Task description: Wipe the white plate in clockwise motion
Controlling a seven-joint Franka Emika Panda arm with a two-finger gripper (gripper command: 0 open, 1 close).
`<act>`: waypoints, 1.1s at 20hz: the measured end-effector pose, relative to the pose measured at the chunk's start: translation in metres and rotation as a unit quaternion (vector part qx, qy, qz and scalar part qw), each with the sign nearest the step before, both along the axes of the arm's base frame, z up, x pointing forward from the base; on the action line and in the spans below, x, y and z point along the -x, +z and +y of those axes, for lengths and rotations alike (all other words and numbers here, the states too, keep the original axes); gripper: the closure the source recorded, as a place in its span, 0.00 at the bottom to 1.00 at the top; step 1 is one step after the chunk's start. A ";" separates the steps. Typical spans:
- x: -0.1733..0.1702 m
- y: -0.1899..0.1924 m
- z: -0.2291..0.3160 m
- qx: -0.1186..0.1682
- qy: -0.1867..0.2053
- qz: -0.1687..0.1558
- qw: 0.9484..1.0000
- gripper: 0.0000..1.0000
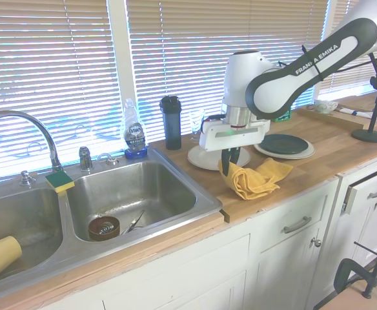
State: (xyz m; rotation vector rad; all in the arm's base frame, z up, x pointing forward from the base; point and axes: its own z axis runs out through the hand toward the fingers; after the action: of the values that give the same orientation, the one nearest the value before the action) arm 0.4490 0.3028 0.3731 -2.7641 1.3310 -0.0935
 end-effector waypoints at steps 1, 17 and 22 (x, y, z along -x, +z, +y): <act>0.001 -0.005 -0.003 0.002 -0.001 0.003 1.000 1.00; -0.012 -0.022 -0.028 0.005 -0.006 0.001 1.000 0.00; -0.009 -0.017 -0.035 0.005 -0.003 -0.006 1.000 0.00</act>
State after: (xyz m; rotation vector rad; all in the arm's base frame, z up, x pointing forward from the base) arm 0.4582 0.2678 0.3564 -2.7642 1.3400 -0.1178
